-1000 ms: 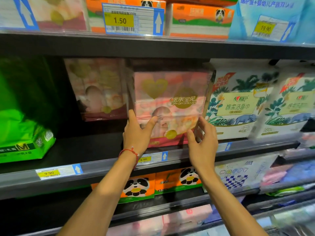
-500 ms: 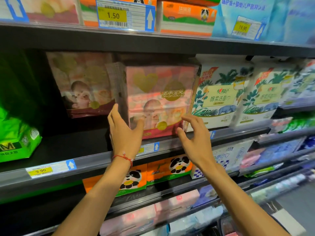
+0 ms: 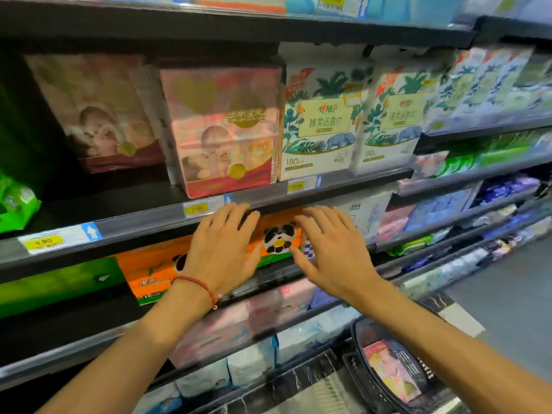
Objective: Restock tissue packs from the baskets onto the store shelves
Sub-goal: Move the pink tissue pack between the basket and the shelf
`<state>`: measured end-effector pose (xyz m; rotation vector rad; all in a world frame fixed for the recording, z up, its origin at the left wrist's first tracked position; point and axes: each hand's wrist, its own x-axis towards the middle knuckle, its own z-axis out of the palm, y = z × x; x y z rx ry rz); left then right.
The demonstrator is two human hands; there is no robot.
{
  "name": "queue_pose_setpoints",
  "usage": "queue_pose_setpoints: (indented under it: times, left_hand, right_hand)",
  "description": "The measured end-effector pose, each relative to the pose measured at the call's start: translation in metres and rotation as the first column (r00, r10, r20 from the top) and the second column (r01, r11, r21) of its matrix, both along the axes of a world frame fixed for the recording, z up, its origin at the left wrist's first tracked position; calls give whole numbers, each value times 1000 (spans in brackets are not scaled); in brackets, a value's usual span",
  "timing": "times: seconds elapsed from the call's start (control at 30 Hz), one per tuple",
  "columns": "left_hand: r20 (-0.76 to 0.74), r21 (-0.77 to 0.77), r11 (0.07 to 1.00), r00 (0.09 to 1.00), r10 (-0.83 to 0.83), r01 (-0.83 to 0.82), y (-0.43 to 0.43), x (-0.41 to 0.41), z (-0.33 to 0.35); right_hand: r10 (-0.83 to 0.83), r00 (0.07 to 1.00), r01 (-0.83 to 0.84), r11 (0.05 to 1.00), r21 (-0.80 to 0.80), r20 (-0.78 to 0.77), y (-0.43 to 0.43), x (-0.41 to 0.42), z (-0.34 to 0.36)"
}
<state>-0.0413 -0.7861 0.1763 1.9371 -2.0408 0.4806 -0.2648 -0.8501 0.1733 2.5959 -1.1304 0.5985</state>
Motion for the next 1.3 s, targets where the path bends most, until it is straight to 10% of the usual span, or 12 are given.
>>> queue_pose_setpoints:
  times: [0.67, 1.3]
  left_hand:
    - [53, 388, 843, 904, -423, 372, 40, -292, -130]
    - [21, 527, 583, 676, -736, 618, -154, -389, -221]
  right_hand:
    - [-487, 862, 506, 821, 265, -139, 147, -323, -130]
    - [-784, 567, 796, 440, 417, -255, 63, -384, -226]
